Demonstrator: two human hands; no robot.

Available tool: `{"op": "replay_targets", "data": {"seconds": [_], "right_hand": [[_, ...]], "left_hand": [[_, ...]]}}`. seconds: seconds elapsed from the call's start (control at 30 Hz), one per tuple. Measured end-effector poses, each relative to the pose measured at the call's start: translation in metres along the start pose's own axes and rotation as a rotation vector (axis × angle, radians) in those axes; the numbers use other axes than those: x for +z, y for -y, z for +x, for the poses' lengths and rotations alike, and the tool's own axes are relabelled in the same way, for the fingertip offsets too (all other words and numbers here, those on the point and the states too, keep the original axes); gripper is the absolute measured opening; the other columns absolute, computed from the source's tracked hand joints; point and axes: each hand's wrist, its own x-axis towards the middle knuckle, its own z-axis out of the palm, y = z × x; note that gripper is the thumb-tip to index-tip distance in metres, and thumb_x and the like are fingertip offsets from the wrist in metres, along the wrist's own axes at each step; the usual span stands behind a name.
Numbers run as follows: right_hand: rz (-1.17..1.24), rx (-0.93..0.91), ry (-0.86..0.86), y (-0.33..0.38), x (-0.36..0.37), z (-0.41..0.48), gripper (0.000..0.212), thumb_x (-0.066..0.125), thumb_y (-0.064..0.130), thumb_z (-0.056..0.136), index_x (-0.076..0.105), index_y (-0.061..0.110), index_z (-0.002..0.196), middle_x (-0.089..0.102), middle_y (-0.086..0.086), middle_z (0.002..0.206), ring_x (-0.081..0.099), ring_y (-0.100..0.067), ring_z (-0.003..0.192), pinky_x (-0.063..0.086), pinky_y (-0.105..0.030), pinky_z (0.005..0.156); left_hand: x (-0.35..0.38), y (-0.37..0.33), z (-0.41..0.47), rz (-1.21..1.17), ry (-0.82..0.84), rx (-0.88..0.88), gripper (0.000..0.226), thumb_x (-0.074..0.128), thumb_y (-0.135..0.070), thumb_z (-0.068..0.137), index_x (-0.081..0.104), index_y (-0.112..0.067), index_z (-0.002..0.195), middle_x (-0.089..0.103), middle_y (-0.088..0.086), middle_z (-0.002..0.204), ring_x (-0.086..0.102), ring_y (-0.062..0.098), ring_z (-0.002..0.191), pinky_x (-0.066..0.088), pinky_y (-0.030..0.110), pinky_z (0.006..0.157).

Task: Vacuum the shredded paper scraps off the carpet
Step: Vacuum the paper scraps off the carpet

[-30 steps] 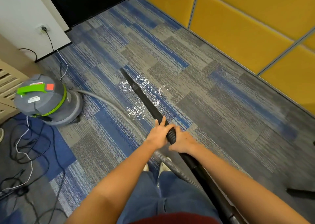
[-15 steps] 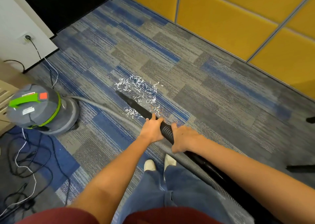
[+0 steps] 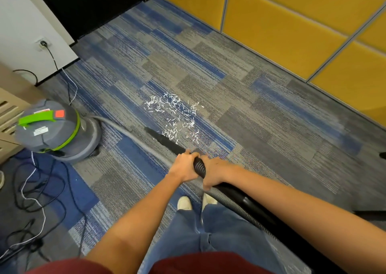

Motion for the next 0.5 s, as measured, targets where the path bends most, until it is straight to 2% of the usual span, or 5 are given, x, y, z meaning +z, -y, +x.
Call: {"op": "replay_targets", "data": {"seconds": [0.1,0.17,0.3,0.5], "right_hand": [[-0.089,-0.026,-0.034,0.006,0.008,0.004,0.090,0.060,0.013,0.084,0.002,0.018,0.152,0.050,-0.014,0.121,0.055,-0.029,0.107,0.044,-0.031,0.073],[-0.119,-0.039,-0.030,0.009,0.011,0.007,0.091,0.058,0.014,0.086,-0.003,0.021,0.153,0.046,-0.014,0.126,0.052,-0.030,0.112,0.044,-0.032,0.075],[-0.161,-0.039,0.006,0.008,0.014,0.008,0.090,0.060,0.016,0.086,0.000,0.026,0.153,0.046,-0.013,0.129,0.054,-0.029,0.111,0.047,-0.034,0.078],[-0.191,-0.043,0.055,0.007,0.026,0.006,0.080,0.059,0.013,0.085,0.013,0.021,0.151,0.046,-0.015,0.124,0.054,-0.031,0.111,0.043,-0.033,0.073]], "left_hand": [[0.000,0.005,-0.003,-0.022,-0.034,-0.018,0.045,0.065,-0.026,0.074,0.058,-0.016,0.117,0.060,0.014,0.113,0.054,0.036,0.115,0.046,0.042,0.092],[0.002,0.007,-0.003,-0.026,-0.037,-0.015,0.043,0.066,-0.025,0.075,0.058,-0.016,0.117,0.061,0.013,0.111,0.055,0.034,0.115,0.046,0.039,0.090],[0.008,0.008,-0.005,-0.030,0.023,-0.024,0.046,0.067,-0.025,0.073,0.057,-0.016,0.117,0.062,0.010,0.108,0.056,0.032,0.113,0.049,0.041,0.089],[0.024,0.010,-0.009,-0.015,0.087,-0.013,0.045,0.066,-0.023,0.072,0.056,-0.016,0.115,0.058,0.009,0.107,0.059,0.031,0.098,0.050,0.042,0.087]]}}
